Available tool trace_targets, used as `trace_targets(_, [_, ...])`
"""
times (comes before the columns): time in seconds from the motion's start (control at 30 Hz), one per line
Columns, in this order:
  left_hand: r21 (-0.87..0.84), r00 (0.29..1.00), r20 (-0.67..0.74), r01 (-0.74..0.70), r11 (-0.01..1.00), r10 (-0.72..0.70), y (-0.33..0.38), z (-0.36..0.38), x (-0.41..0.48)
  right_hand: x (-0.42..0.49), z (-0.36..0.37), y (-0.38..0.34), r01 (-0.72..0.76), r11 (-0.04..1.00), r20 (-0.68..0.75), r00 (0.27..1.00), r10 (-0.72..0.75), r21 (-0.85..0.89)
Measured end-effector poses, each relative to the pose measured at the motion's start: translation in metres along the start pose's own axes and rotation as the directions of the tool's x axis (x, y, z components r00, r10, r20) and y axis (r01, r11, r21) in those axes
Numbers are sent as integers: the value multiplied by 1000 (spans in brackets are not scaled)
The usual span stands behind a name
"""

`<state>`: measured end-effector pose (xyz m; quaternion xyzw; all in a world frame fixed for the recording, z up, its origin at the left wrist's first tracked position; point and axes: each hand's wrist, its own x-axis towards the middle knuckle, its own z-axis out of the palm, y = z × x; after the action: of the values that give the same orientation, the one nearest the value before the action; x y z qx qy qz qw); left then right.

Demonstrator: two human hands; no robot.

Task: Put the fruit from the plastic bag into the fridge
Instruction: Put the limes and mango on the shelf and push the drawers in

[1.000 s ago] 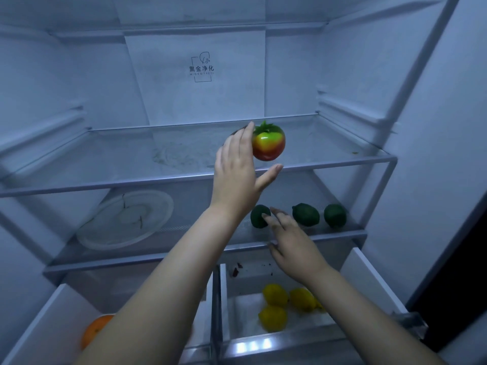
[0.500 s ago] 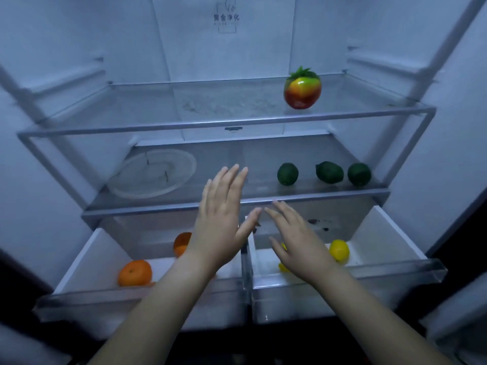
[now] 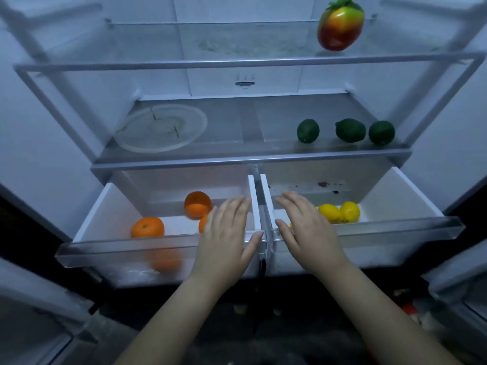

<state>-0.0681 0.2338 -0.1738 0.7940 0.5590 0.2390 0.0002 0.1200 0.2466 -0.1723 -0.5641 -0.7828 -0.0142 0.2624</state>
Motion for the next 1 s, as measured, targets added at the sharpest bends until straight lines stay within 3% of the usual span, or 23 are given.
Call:
trace_targets(0.23, [126, 985, -91, -134, 983, 145, 1, 10, -16, -20, 5, -11, -5, 1000, -86, 996, 4, -13])
trace_targets(0.47, [175, 976, -175, -96, 980, 127, 1, 33, -34, -48, 21, -15, -8, 994, -133, 991, -6, -108])
trace_targets(0.77, [268, 931, -279, -161, 950, 236, -10, 47, -30, -53, 38, -7, 27, 996, -267, 962, -47, -81])
trace_targets(1.0, [338, 898, -334, -169, 926, 286, -12, 53, -24, -47, 39, -2, 53, 992, -255, 964, -81, -114])
